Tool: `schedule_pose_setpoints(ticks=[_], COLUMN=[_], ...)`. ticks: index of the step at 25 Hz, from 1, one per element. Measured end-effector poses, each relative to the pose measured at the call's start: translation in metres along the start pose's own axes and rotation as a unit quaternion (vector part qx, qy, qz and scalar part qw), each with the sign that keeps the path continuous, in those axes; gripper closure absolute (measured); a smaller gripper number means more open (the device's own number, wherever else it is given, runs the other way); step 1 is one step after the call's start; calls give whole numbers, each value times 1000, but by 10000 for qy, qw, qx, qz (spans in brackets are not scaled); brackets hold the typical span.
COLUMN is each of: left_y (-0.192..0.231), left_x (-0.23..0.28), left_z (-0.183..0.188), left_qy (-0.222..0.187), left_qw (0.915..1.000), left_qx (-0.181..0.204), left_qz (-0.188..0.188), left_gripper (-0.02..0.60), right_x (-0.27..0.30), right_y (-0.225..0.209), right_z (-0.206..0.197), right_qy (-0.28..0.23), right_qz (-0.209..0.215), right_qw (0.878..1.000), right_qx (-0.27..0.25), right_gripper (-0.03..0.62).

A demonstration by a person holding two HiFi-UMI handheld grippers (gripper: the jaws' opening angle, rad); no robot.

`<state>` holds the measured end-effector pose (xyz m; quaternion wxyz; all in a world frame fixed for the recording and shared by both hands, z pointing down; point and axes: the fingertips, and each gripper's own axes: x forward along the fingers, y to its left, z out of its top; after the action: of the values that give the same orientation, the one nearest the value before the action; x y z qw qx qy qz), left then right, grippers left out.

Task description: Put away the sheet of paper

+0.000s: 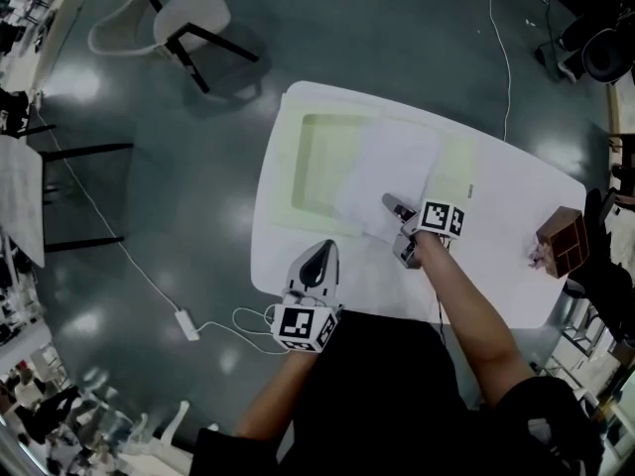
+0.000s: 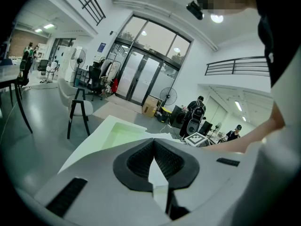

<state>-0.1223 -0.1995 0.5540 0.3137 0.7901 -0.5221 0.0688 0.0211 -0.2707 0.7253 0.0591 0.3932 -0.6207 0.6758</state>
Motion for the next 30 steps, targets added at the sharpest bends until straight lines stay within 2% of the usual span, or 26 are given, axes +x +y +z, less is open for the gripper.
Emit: schedule_pose_setpoints(ticks=[13,18,30], left_y=[10,23,54], left_x=[-12,-22,-42], left_z=[-4,-6,-11], left_qy=[-133,-188,-242], left_qw=[9996,9987,9969], left_qx=[-161,-236,-405], left_qz=[202,414,629], left_gripper=[578,578,578], right_x=[27,39,69], right_y=[15,20,36], right_z=[-5,-11,-21], right_qy=[323,499,667], right_qz=[-72,-39,29], right_qw=[9989,9969,9960], right_qx=[-326,-606,-595], right_gripper=[595,595,595])
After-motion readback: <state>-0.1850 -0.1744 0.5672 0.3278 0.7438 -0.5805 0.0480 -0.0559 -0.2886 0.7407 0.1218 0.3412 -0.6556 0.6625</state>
